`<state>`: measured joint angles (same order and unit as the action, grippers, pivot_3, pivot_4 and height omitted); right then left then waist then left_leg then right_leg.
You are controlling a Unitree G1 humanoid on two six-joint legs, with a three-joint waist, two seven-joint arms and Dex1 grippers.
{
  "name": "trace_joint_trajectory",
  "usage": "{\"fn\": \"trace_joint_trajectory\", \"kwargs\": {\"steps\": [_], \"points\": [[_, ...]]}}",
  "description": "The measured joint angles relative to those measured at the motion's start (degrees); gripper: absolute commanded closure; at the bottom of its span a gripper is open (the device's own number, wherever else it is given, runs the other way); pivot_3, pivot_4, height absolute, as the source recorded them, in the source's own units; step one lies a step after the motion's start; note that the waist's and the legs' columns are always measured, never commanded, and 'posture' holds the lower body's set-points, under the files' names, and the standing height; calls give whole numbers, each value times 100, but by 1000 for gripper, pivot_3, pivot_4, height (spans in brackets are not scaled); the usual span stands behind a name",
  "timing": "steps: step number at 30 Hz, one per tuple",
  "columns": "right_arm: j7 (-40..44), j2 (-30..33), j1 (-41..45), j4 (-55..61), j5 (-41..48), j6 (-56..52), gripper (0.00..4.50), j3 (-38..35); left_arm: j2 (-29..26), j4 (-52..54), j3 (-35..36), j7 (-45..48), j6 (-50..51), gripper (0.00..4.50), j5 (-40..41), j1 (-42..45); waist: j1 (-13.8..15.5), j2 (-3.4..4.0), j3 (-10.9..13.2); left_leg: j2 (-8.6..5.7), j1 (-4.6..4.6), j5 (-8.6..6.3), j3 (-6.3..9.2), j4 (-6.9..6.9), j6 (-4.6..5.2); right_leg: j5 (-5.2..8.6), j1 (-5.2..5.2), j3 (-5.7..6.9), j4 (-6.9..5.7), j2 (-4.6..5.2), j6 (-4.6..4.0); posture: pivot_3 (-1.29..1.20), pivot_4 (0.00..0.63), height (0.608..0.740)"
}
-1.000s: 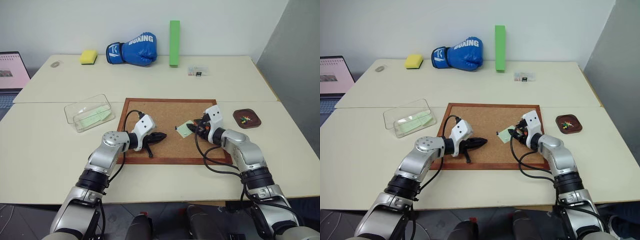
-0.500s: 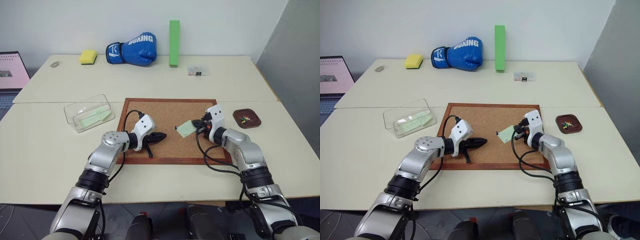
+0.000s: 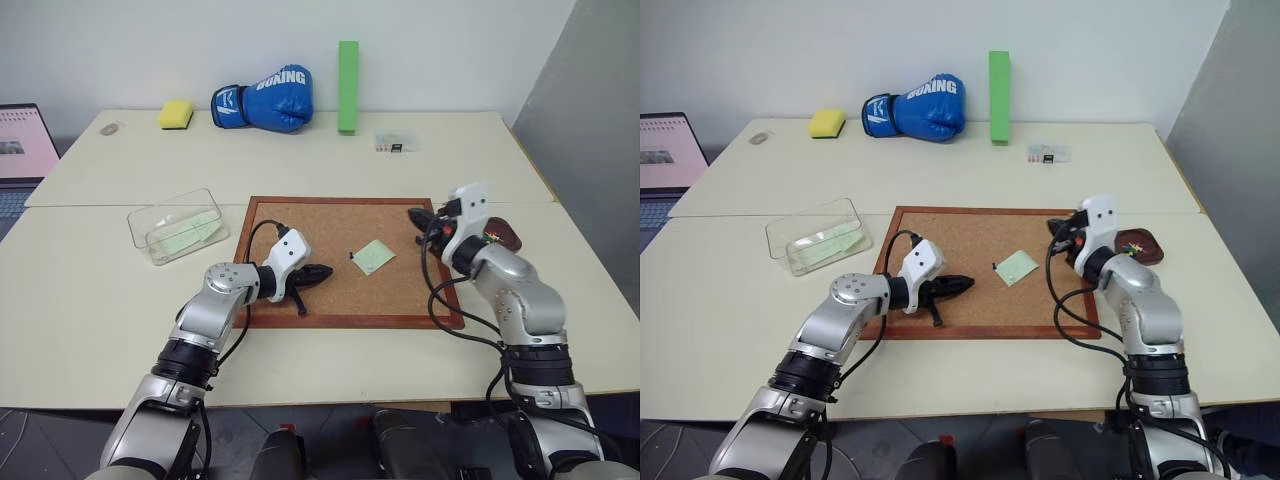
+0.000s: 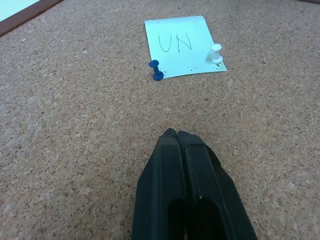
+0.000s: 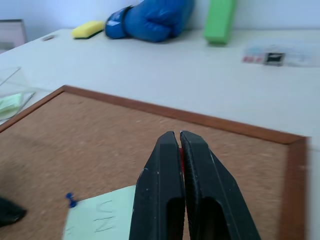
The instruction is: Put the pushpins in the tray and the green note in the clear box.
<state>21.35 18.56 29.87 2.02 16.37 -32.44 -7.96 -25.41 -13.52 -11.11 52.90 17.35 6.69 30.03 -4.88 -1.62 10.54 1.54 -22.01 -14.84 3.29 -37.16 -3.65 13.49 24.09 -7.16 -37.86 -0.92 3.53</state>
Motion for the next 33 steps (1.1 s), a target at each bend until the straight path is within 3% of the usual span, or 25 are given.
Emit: {"fn": "trace_joint_trajectory", "kwargs": {"steps": [5,9,29,30,33], "points": [[-672,619,-148,-376,-405,84,4469,-638,-14,108,16,23,103,4500,3,-41,7,0,0,0,1,0,-2,10,0,1,0,-2,8,0,-1,0,150,740],[-756,858,-227,-1085,-456,176,4469,-952,-24,131,32,21,120,4500,0,-59,-8,1,-1,0,8,0,-15,10,0,1,-2,-12,8,0,-1,0,150,740],[-376,896,873,-4136,-265,1455,4469,-1054,-77,478,46,14,339,4500,5,-236,-25,2,-1,0,8,-1,-18,14,1,1,-3,-15,14,0,-1,0,150,740],[-375,896,884,-4174,-285,1494,4001,-1033,-83,492,46,10,348,4500,4,-248,-26,2,-1,0,10,-1,-18,13,1,0,-4,-15,13,0,-1,0,150,740],[-325,865,885,-4238,-300,1544,3315,-989,-88,528,49,4,359,4500,5,-276,-27,2,-1,0,11,0,-18,12,1,0,-4,-15,11,0,-1,0,150,740]]}}
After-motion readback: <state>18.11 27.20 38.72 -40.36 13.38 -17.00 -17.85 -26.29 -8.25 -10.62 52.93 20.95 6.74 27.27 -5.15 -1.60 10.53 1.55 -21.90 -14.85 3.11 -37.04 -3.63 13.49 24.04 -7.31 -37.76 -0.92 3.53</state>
